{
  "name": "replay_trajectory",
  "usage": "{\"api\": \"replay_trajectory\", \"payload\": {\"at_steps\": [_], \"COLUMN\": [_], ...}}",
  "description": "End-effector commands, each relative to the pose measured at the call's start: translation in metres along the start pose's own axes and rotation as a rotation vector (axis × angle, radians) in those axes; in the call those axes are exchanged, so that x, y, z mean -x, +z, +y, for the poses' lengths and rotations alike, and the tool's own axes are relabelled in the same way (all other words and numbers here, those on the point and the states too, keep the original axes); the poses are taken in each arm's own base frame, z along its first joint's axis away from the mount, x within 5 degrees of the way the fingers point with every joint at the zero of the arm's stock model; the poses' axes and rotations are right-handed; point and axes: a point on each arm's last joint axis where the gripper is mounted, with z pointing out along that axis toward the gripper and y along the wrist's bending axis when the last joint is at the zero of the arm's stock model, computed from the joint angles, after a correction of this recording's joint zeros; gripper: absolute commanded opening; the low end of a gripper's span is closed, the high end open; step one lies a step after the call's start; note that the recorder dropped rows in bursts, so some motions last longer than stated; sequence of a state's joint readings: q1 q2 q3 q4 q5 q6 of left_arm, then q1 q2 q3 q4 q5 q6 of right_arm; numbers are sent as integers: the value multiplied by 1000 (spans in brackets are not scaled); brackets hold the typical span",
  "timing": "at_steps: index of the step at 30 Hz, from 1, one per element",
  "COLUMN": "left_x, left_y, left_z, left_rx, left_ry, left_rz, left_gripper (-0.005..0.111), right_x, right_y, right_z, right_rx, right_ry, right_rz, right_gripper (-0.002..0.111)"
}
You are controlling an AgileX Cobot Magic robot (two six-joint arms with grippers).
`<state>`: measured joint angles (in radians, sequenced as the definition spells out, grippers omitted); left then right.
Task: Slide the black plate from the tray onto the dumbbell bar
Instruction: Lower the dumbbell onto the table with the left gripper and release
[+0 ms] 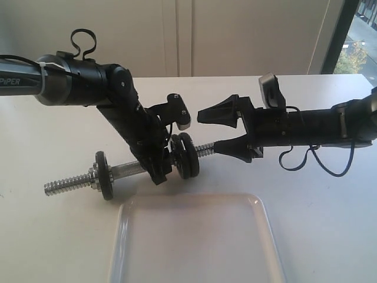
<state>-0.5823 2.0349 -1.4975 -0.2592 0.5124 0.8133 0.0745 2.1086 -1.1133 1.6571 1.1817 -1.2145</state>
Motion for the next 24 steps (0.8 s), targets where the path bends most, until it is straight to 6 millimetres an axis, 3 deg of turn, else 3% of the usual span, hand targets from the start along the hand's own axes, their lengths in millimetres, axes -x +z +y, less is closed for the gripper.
{"api": "replay_trajectory", "payload": {"at_steps": [1,4,6,15,24], "left_x": [10,10,9,-3,2], "left_y": [-17,-17,-17,-20,-54], "left_z": [4,4,4,7,4], "left_rx": [41,41,45,83,106], "left_ry": [-16,-13,-3,-25,-31], "left_rz": [-58,-55,-45,89,84], "left_gripper": [49,67,70,70,70], "right_x": [4,4,4,7,15], "right_y": [-4,-4,-4,-4,-17], "right_z": [5,6,6,9,22], "right_rx": [15,22,31,58,59], "right_ry": [-20,-19,-18,-28,-91], "right_rz": [-18,-18,-19,-56,-96], "right_gripper": [105,105,105,105,105]}}
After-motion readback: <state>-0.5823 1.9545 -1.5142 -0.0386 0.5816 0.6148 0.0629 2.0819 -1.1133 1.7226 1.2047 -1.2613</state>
